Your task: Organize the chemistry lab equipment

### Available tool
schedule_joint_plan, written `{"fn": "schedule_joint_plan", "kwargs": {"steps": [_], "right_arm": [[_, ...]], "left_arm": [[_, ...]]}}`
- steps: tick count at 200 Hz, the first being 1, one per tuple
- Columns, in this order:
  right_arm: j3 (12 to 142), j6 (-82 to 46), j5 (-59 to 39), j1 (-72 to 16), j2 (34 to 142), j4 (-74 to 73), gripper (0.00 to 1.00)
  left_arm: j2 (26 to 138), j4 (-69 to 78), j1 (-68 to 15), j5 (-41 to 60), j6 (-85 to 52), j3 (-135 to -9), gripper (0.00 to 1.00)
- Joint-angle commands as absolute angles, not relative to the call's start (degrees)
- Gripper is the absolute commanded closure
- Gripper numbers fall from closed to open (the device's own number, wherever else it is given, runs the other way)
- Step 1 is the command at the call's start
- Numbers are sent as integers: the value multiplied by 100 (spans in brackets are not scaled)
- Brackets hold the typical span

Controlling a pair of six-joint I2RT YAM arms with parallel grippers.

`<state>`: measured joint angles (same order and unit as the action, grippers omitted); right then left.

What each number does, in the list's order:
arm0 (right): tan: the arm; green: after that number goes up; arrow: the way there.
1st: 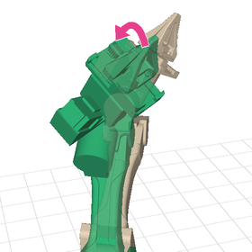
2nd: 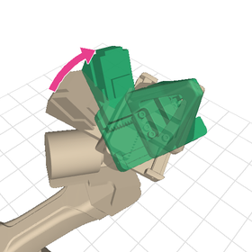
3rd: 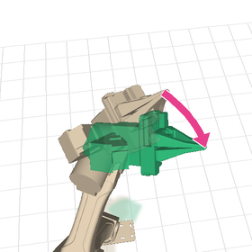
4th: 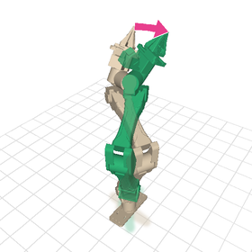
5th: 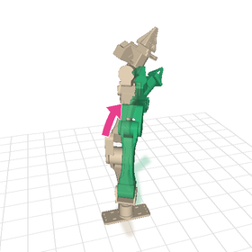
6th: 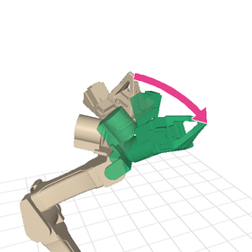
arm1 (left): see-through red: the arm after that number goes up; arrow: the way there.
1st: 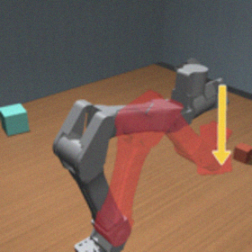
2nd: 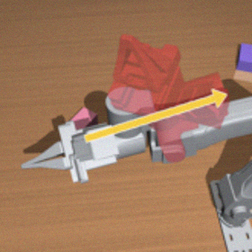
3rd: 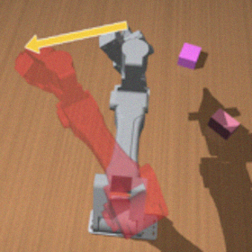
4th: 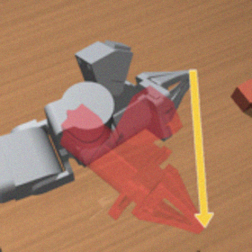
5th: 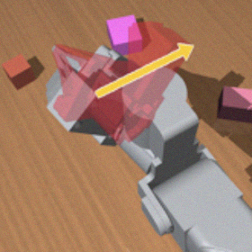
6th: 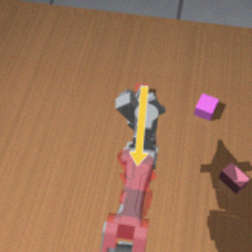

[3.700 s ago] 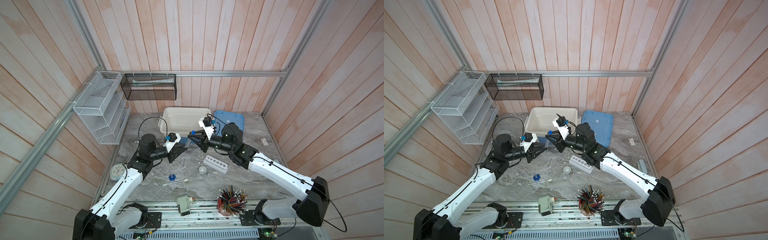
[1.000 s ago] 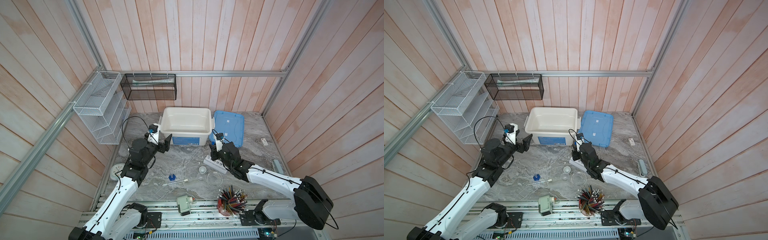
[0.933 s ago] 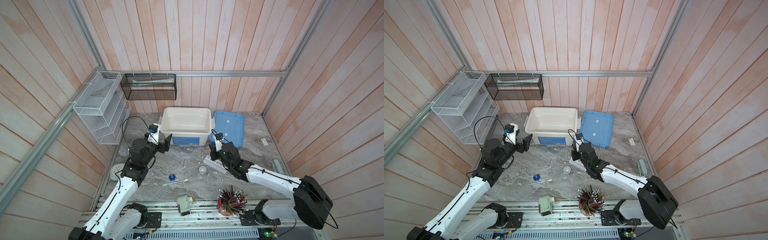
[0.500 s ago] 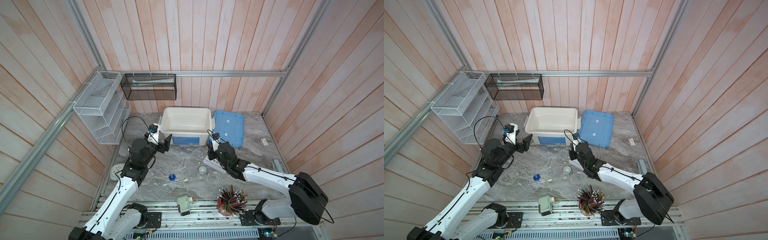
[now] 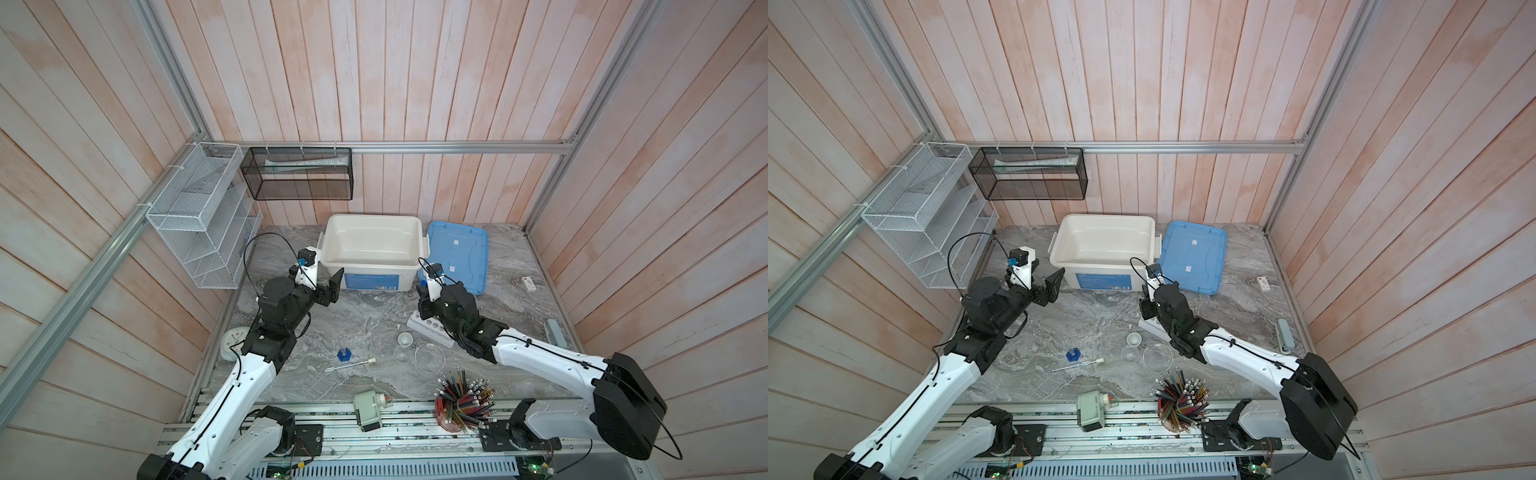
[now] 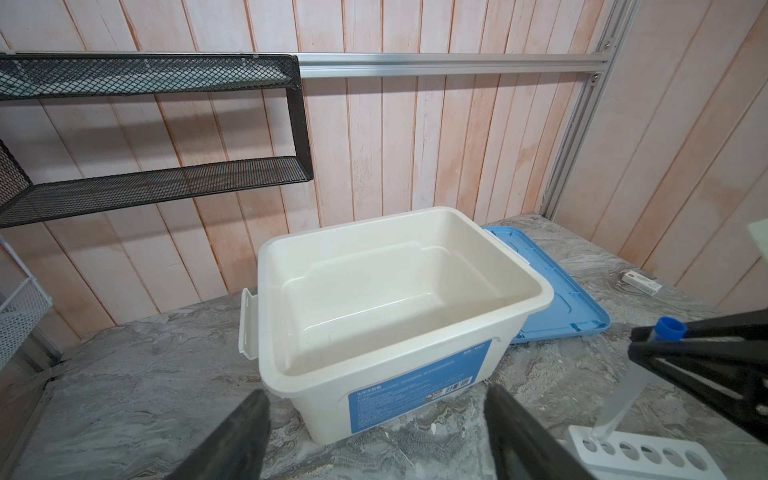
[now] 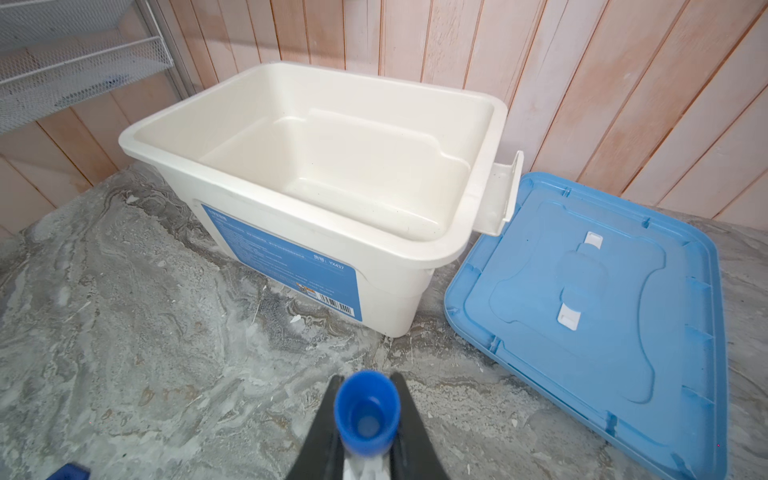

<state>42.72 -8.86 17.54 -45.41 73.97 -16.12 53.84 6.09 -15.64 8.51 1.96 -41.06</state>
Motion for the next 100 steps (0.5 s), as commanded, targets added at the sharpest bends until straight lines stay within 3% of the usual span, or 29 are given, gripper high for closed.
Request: {"fn": "schedule_joint_plan", "kwargs": {"steps": [1,100], "right_arm": [[4414,-844,1849,-4581,7210,-1452,82],[3579,-1055,2432,-4597,6316,-1278,82]], "left_arm": [[5356,765,-1523,879,272,-3990,18],[5333,747,-1526,957,290,-4001,18]]}}
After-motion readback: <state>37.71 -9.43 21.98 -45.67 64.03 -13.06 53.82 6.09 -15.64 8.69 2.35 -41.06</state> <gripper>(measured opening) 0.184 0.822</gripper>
